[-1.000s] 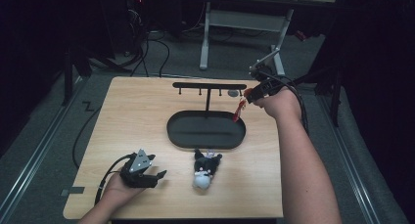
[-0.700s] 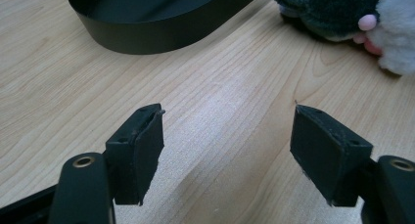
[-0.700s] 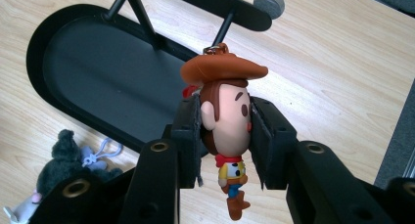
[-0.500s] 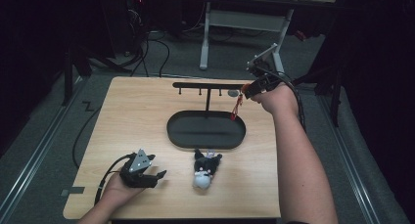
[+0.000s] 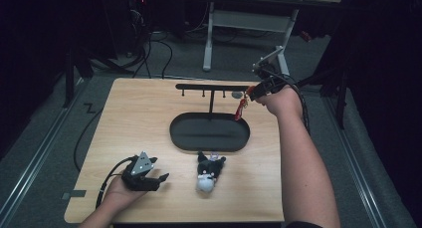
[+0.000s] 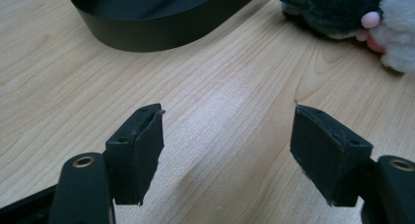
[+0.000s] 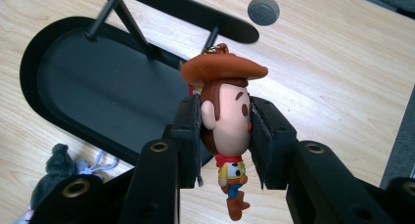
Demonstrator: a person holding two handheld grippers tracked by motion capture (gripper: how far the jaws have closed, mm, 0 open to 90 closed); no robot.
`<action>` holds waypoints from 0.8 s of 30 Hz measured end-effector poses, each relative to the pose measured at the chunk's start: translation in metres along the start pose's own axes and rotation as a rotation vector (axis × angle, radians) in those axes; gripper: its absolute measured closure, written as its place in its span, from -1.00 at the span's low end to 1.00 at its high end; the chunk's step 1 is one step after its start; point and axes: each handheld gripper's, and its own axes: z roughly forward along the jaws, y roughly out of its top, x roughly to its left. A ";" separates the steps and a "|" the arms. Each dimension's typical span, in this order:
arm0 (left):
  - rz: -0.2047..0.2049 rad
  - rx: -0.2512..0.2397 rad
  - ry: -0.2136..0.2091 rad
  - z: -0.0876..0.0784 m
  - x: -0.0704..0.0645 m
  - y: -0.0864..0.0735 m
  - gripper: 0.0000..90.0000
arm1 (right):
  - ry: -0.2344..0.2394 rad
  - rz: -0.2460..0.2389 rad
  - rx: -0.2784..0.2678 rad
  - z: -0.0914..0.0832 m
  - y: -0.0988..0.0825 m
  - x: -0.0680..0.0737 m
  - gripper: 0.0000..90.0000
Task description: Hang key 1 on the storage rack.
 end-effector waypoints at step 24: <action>0.007 0.013 -0.007 0.002 -0.002 0.001 -0.36 | 0.060 0.087 0.010 0.069 -0.046 -0.012 0.10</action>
